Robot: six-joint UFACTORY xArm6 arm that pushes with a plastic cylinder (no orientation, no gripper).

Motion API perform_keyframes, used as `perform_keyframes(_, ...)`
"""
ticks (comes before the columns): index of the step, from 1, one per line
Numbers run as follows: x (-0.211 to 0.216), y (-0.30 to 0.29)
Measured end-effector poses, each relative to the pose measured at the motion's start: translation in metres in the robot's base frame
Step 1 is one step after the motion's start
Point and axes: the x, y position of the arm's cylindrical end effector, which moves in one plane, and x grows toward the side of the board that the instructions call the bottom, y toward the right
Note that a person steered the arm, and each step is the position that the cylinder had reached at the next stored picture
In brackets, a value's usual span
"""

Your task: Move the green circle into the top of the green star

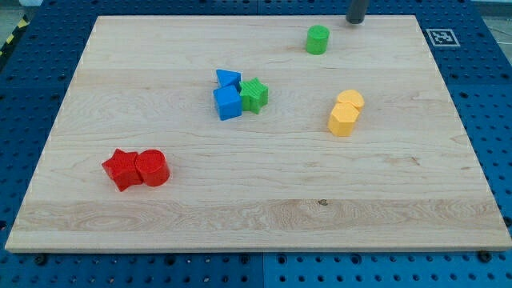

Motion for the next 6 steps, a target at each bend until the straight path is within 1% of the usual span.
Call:
perform_keyframes(2, -0.003, -0.060)
perform_keyframes(5, 0.033, -0.059)
perform_keyframes(6, 0.037, -0.059)
